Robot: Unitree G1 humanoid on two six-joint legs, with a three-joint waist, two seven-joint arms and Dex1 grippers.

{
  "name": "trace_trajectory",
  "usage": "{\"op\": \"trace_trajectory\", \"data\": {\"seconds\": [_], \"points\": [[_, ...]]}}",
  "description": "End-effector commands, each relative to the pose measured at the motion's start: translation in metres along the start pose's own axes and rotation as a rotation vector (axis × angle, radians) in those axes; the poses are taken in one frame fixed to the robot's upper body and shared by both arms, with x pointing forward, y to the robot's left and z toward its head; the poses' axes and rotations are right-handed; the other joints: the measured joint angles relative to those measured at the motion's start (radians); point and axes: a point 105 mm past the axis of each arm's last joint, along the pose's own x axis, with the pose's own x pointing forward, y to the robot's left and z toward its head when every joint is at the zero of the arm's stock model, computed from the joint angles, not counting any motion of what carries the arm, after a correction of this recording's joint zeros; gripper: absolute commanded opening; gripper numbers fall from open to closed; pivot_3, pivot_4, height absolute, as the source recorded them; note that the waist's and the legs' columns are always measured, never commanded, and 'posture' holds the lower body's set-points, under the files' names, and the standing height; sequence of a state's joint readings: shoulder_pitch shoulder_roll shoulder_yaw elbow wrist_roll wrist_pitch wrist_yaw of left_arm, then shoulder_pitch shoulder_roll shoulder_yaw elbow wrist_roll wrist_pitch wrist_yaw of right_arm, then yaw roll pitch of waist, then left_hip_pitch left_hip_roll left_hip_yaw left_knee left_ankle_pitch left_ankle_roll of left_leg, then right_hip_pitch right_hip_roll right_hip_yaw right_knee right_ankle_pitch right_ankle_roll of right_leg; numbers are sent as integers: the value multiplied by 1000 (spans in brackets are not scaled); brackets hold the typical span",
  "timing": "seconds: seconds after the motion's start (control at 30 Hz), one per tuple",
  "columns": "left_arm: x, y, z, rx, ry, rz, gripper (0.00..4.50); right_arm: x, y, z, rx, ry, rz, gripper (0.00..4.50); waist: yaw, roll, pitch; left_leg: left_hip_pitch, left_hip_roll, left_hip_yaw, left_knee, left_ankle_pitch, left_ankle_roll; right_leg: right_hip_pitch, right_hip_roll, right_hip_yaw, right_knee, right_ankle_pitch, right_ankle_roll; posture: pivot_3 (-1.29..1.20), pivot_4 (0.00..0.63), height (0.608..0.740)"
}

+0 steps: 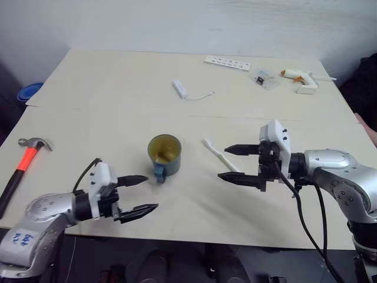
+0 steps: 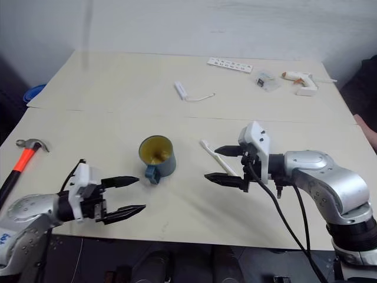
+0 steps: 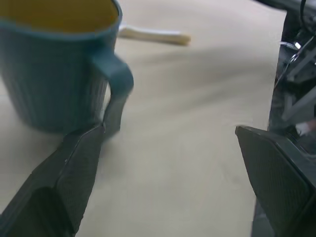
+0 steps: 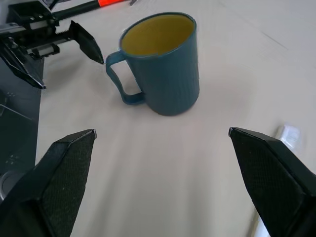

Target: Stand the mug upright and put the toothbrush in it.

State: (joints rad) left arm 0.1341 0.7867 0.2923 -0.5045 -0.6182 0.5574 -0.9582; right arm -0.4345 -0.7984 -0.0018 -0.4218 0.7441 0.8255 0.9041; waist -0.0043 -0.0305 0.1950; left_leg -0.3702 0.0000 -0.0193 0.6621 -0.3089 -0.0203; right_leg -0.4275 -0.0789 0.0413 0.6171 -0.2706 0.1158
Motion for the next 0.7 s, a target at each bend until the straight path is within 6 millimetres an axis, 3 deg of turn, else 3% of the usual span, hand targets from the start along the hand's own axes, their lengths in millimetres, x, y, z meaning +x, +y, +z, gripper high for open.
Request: {"op": "trace_trajectory", "data": {"seconds": [0.03,0.1,0.2,0.33,0.4,0.5,0.57,0.63,0.7], "points": [[-18,3,9,58,27,41,4483,1,0,8,-44,-26,14,4500,0,0,0,0,0,0,0,0,0,0,0,0,0,0,0,0,150,740],[-31,5,10,68,63,60,4483,3,-1,7,-41,-24,15,4500,0,0,0,0,0,0,0,0,0,0,0,0,0,-1,-1,0,150,740],[-51,10,25,69,67,76,4483,6,-7,2,-43,-4,-6,4500,-1,0,0,0,0,0,-1,0,0,0,0,-1,-2,-1,-2,0,150,740],[-68,-4,71,67,34,-55,4483,17,-42,-7,-15,40,-188,4500,-4,0,0,0,1,0,-1,0,0,0,0,-2,-2,-1,-5,0,150,740],[-68,-15,90,92,42,-140,4483,24,-58,-14,11,75,-285,4500,-7,1,1,-1,1,0,-1,0,0,0,0,-2,-3,-5,-14,0,150,740],[-65,-27,109,107,43,-239,4483,40,-70,-22,74,79,-392,4500,-12,1,1,0,0,0,-3,0,0,-1,-1,-2,-3,-6,-14,0,150,740],[-60,-32,113,141,69,-278,4483,50,-73,-31,102,115,-440,4500,-22,2,1,-1,0,0,-5,-1,-1,-2,0,-2,-3,-5,-13,0,150,740],[-55,-34,111,184,107,-302,4483,53,-78,-40,123,161,-488,4500,-25,2,1,0,-2,0,-9,0,-2,-3,0,-2,-4,2,0,0,150,740],[-52,-37,110,202,127,-329,4483,54,-80,-50,133,208,-506,4500,-26,3,2,-1,-3,0,-12,0,-2,-5,0,-2,-4,2,0,0,150,740]]}}
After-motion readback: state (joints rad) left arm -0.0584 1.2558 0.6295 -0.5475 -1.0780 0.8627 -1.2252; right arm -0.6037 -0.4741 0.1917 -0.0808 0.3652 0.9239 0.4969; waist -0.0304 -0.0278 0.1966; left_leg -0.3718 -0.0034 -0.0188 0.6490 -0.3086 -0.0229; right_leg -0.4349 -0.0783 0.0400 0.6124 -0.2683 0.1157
